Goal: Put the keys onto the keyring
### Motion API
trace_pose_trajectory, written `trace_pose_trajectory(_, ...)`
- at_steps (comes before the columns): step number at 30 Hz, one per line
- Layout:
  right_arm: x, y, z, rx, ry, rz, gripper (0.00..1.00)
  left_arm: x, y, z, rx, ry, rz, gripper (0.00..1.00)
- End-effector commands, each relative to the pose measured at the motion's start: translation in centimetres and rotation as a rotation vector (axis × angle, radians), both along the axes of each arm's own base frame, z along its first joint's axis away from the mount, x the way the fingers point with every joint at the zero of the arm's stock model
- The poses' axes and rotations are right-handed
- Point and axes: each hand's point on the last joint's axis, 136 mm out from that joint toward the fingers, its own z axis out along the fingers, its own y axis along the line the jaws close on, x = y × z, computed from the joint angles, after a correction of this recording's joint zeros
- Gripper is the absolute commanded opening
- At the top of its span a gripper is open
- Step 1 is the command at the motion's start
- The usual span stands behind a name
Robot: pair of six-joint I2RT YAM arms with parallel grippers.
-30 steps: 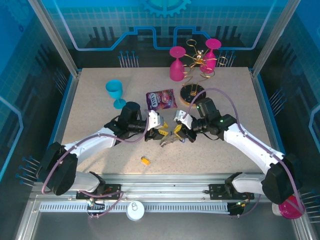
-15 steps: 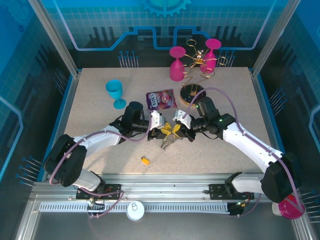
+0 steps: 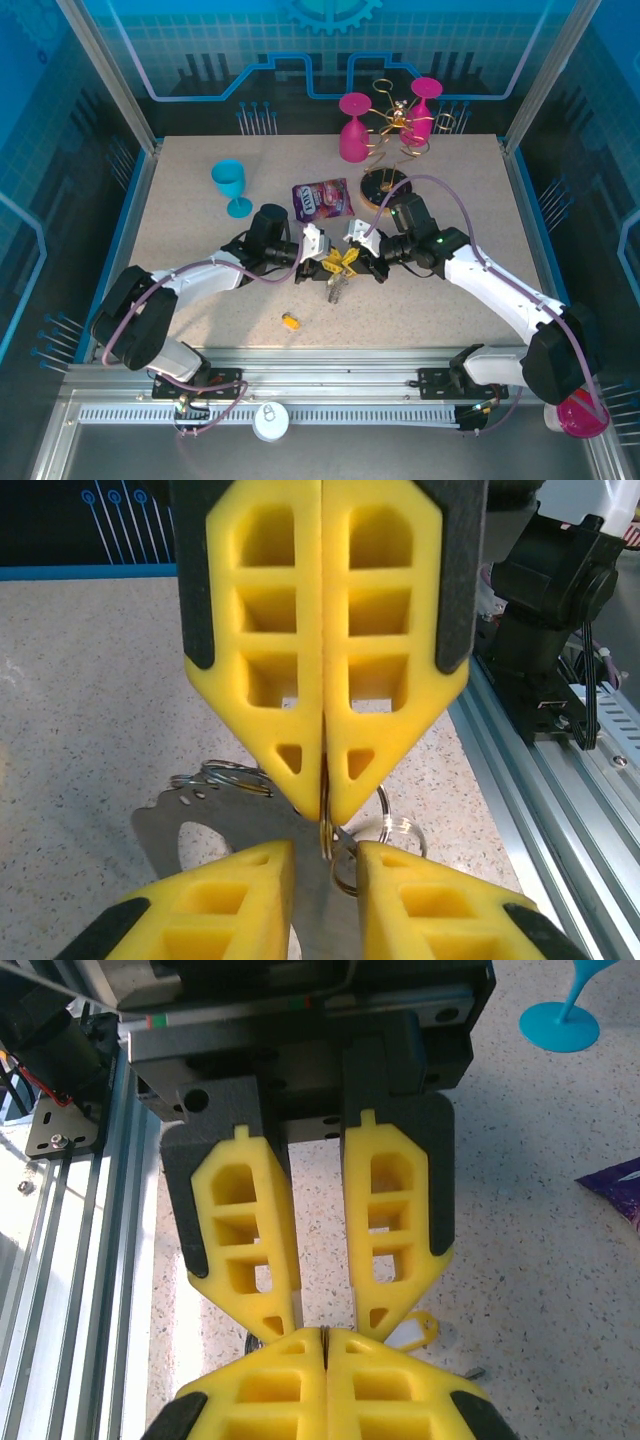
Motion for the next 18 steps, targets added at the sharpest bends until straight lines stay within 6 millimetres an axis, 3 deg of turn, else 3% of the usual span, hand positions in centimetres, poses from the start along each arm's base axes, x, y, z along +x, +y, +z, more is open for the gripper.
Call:
trace_pose_trajectory(1, -0.6, 1.1, 1.5, 0.059, -0.021, 0.052, 0.0, -0.5, -0.1, -0.1, -0.006, 0.01, -0.039, 0.22)
trace_pose_trajectory(16, -0.7, 1.5, 0.7, 0.04, 0.002, 0.066, 0.0, -0.7, -0.3, 1.5, -0.065, -0.009, -0.044, 0.2)
trace_pose_trajectory(18, -0.7, 1.5, 0.6, 0.037, 0.002, 0.065, 0.0, -0.7, -0.3, 1.5, -0.065, -0.009, -0.046, 0.14)
